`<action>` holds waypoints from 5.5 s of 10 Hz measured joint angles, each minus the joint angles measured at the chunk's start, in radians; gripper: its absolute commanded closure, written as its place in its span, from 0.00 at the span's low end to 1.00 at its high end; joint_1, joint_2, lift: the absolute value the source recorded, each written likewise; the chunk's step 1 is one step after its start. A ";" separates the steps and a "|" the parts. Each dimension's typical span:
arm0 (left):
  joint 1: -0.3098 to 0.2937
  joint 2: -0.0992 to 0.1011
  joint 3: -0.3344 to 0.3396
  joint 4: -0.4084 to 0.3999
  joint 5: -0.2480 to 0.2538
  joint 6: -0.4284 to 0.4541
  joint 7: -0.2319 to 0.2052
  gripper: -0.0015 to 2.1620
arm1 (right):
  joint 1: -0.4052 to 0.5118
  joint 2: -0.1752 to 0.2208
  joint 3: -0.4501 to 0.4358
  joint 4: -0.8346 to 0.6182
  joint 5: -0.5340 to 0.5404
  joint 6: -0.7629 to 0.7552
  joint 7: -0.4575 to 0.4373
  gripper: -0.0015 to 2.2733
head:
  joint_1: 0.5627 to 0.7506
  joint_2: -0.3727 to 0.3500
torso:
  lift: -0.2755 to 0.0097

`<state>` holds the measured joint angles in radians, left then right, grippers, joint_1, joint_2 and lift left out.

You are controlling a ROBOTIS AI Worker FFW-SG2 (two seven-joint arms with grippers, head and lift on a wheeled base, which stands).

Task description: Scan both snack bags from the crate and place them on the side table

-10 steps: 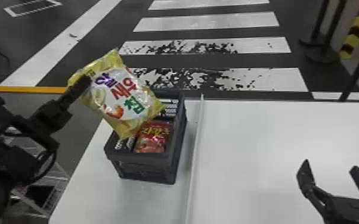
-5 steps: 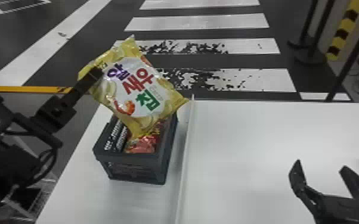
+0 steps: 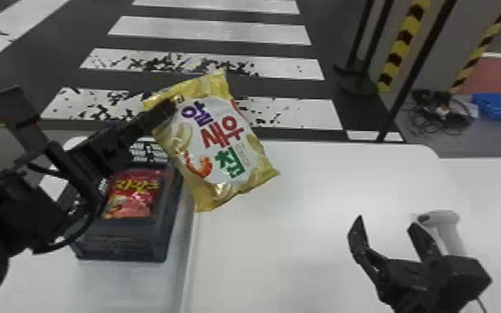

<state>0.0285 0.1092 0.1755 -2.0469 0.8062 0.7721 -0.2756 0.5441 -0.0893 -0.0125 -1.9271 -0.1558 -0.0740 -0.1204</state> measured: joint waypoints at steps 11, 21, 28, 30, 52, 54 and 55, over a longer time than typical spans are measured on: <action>-0.129 -0.070 -0.525 0.406 -0.350 -0.094 0.023 0.84 | -0.051 -0.013 -0.042 0.023 -0.062 0.028 0.001 0.04 | 0.70 0.03 | 0.63; -0.251 -0.090 -0.596 0.496 -0.495 -0.086 0.037 0.01 | -0.050 -0.023 -0.029 0.023 -0.063 0.034 0.001 0.04 | 0.70 0.03 | 0.63; -0.373 -0.109 -0.785 0.614 -0.788 0.088 -0.007 0.01 | -0.053 -0.024 -0.026 0.028 -0.063 0.044 0.001 0.04 | 0.70 0.03 | 0.63; -0.333 -0.109 -0.810 0.500 -0.912 0.120 0.047 0.01 | -0.050 -0.026 -0.029 0.028 -0.064 0.046 0.001 0.04 | 0.70 0.03 | 0.63; 0.626 0.063 -0.201 -0.148 -0.676 -0.850 0.163 0.04 | -0.457 -0.054 -0.406 0.164 -0.298 1.162 0.513 0.03 | 0.70 0.30 | 0.63; 0.628 0.063 -0.210 -0.143 -0.676 -0.847 0.161 0.04 | -0.519 -0.083 -0.413 0.254 -0.343 1.203 0.548 0.03 | 0.70 0.30 | 0.63; 0.629 0.064 -0.211 -0.142 -0.676 -0.845 0.159 0.04 | -0.542 -0.090 -0.410 0.288 -0.347 1.205 0.557 0.03 | 0.70 0.30 | 0.63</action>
<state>0.6573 0.1728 -0.0351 -2.1886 0.1304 -0.0726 -0.1164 0.0021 -0.1791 -0.4221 -1.6391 -0.5023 1.1309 0.4367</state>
